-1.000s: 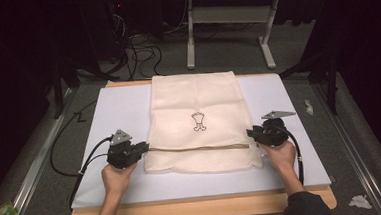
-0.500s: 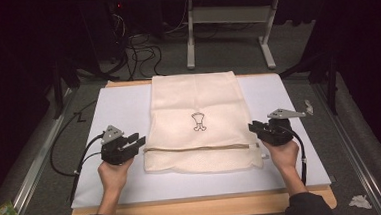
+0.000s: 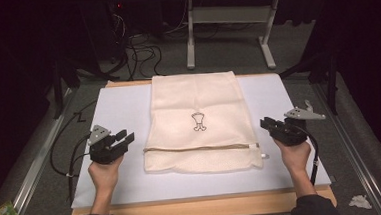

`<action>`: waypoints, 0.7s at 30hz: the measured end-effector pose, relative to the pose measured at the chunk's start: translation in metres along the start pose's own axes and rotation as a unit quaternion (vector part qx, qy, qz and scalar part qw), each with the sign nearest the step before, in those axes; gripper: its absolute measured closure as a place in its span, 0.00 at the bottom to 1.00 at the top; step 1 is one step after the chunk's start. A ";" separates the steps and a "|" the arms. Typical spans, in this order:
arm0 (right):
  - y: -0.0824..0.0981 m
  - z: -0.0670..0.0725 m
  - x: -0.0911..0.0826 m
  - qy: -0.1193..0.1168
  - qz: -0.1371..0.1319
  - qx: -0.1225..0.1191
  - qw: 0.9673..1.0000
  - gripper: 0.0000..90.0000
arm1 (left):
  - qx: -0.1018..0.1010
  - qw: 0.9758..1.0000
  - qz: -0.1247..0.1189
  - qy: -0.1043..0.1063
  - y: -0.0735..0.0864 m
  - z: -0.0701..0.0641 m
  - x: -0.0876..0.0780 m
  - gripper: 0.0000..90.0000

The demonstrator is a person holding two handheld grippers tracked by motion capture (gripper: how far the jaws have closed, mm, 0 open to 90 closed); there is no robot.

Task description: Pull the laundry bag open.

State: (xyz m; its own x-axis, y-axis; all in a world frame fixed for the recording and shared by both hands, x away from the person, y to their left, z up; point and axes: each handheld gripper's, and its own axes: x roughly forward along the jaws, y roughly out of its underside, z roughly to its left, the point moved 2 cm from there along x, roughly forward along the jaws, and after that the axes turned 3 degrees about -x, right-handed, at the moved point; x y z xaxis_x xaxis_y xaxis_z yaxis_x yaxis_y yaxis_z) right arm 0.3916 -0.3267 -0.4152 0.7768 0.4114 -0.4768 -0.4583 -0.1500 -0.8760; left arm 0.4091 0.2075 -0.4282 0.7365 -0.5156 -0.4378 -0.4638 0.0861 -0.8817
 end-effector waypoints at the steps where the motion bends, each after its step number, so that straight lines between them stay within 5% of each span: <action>1: 0.001 -0.003 -0.001 0.003 -0.002 0.003 1.000 0.83 | 0.000 1.000 0.001 -0.002 0.000 0.001 0.000 0.70; 21: 0.012 -0.031 -0.028 0.032 -0.030 0.033 0.998 0.80 | -0.026 0.999 0.000 -0.038 0.012 0.023 -0.005 0.65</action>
State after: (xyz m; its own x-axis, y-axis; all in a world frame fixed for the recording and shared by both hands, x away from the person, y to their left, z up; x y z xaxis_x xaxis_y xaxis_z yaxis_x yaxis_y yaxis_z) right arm 0.3779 -0.3681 -0.4149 0.8290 0.3597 -0.4283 -0.4355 -0.0653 -0.8978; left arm 0.4115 0.2304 -0.4404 0.7711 -0.4494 -0.4511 -0.4868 0.0405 -0.8725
